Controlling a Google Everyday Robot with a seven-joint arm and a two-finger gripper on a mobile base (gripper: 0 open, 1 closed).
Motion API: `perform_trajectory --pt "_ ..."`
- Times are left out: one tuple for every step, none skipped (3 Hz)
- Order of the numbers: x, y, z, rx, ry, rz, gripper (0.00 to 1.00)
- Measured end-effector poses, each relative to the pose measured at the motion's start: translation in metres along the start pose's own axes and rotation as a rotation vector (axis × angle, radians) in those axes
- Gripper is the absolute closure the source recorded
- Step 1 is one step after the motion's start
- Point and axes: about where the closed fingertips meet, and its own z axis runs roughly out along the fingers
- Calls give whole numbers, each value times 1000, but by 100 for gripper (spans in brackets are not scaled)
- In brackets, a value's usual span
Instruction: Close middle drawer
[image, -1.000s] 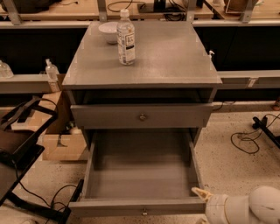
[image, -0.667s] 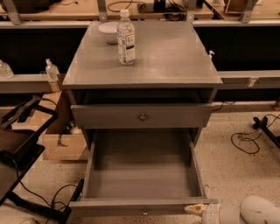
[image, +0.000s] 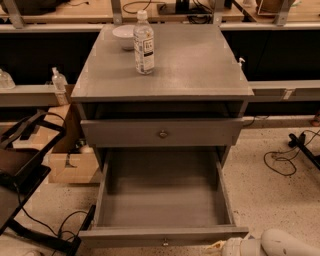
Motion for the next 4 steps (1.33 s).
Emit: perform_trajectory --pt "-11 -19 22 -10 -27 -26 100" --pt "-19 -24 27 -13 -31 -44 100" --pt "-35 -33 37 -15 -30 -78 100" --pt "-35 -32 37 -15 -30 -78 100"
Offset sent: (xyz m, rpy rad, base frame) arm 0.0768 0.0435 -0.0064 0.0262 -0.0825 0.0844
